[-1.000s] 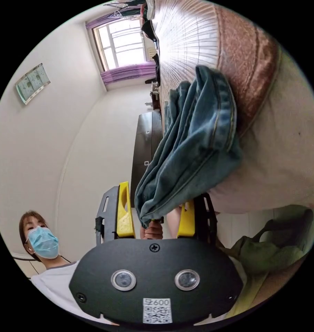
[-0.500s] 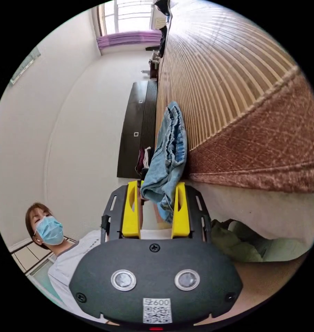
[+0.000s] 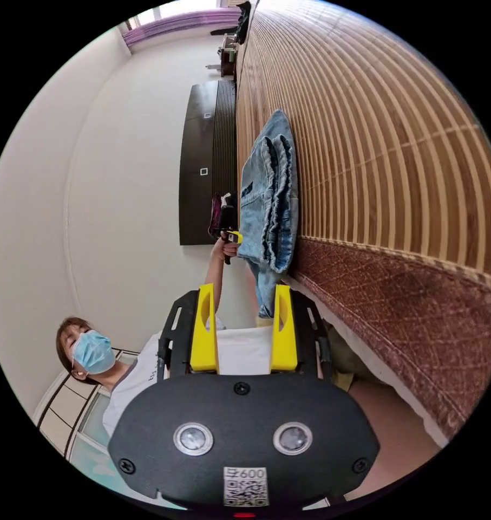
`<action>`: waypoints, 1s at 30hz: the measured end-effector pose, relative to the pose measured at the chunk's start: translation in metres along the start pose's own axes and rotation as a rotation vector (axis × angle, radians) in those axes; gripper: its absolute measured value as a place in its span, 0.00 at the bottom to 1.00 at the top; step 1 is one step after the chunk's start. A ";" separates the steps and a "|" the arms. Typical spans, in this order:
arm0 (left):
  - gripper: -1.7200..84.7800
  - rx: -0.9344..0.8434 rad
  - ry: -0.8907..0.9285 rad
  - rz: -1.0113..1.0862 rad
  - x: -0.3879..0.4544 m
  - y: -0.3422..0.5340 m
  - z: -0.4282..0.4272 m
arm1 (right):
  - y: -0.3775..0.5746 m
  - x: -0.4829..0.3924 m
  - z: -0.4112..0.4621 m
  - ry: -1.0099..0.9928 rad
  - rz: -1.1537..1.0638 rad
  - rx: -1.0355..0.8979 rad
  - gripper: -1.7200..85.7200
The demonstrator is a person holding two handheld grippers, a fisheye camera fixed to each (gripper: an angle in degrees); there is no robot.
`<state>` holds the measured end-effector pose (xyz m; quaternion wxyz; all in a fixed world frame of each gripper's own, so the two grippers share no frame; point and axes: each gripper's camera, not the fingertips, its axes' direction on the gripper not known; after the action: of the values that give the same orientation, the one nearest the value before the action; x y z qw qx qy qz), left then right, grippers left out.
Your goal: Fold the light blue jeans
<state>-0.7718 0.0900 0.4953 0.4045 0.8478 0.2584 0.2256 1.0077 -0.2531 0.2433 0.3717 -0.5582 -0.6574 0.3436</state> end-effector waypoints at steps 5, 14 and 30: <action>0.08 0.030 -0.014 0.012 0.014 0.007 0.038 | -0.001 0.032 -0.015 -0.100 -0.011 0.077 0.15; 0.08 0.074 -0.051 0.045 0.033 0.019 0.084 | -0.047 0.106 0.075 0.183 -0.040 -0.031 0.14; 0.07 0.142 -0.039 0.086 0.036 0.033 0.102 | -0.007 0.234 0.158 0.263 -0.150 -0.080 0.13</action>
<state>-0.6753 0.0364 0.4698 0.3383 0.8888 0.2292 0.2076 0.8434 -0.0281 0.1969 0.4566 -0.5623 -0.6560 0.2122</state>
